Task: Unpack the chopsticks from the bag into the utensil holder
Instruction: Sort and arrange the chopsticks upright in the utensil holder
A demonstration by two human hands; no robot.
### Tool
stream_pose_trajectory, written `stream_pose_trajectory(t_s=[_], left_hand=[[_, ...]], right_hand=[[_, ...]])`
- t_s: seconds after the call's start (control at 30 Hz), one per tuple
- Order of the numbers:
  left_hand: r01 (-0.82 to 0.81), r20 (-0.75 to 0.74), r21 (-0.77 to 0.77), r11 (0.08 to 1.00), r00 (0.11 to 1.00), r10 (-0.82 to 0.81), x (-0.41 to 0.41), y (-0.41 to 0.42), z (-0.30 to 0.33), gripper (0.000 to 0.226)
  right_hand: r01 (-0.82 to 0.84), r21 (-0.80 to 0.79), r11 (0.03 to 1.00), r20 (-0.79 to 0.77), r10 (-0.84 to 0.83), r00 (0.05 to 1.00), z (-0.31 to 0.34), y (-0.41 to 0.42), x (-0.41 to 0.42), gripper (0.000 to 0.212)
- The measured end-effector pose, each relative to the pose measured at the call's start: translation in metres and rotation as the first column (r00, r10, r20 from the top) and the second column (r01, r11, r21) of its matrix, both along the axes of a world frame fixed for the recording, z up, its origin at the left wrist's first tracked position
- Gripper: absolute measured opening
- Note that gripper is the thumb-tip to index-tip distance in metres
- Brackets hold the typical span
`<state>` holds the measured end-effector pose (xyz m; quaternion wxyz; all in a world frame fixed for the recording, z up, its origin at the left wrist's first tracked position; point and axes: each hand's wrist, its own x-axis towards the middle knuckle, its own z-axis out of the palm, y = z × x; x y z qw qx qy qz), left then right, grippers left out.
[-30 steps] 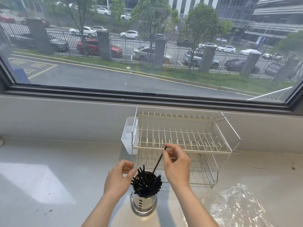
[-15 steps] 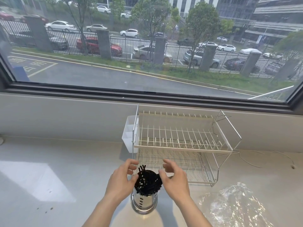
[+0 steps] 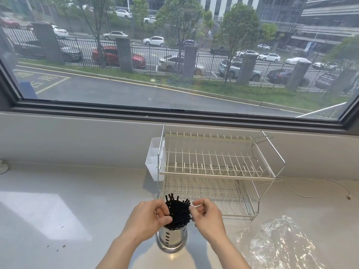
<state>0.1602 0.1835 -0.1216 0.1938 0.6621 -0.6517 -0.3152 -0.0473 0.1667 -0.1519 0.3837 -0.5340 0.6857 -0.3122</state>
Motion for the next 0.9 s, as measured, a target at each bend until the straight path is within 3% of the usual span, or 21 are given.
stream_pose_trajectory(t_s=[0.07, 0.2, 0.3, 0.57, 0.7, 0.8, 0.9], left_hand=[[-0.03, -0.031, -0.037, 0.999, 0.999, 0.028, -0.002, 0.0, 0.001, 0.012], [-0.057, -0.054, -0.066, 0.996, 0.997, 0.054, -0.007, -0.002, 0.0, 0.028], [-0.063, -0.046, -0.071, 0.995, 0.997, 0.06, -0.009, -0.002, 0.0, 0.027], [0.042, 0.161, -0.219, 0.975, 0.987, -0.006, -0.015, 0.003, 0.008, 0.012], [-0.014, 0.159, -0.294, 0.956, 0.985, 0.063, -0.016, 0.001, 0.019, 0.014], [-0.078, 0.139, -0.384, 0.92, 0.98, 0.142, -0.011, -0.003, 0.036, 0.014], [-0.163, 0.085, -0.471, 0.867, 0.97, 0.229, -0.005, -0.012, 0.056, 0.018]], right_hand=[[-0.039, -0.01, 0.999, -0.022, 0.038, 0.999, 0.001, 0.002, 0.003, 0.014], [-0.01, -0.021, 1.0, -0.043, 0.009, 0.999, 0.003, 0.001, 0.003, 0.016], [0.008, -0.061, 0.998, -0.043, -0.011, 0.999, 0.007, 0.001, 0.003, 0.023], [0.004, -0.173, 0.985, 0.001, -0.004, 1.0, 0.02, -0.002, 0.003, 0.025], [-0.078, -0.133, 0.988, -0.039, 0.073, 0.997, 0.019, -0.001, 0.004, 0.032], [-0.125, -0.099, 0.987, -0.054, 0.12, 0.991, 0.019, -0.001, 0.005, 0.025], [-0.05, -0.169, 0.984, -0.064, 0.04, 0.997, 0.022, -0.001, 0.005, 0.008]])
